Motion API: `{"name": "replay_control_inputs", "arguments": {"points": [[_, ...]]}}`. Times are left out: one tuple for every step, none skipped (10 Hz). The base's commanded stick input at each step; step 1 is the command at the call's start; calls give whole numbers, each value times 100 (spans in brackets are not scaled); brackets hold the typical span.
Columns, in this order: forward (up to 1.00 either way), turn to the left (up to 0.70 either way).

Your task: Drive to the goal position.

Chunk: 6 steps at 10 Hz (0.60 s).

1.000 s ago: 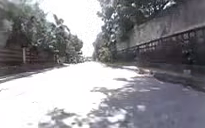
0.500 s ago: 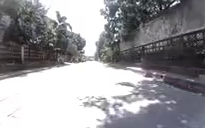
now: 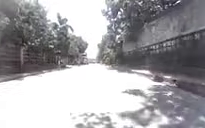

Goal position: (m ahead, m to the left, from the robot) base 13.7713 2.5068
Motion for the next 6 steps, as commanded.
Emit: {"name": "replay_control_inputs", "arguments": {"points": [[100, 2], [100, 2], [100, 2], [100, 2], [100, 2], [100, 2]]}}
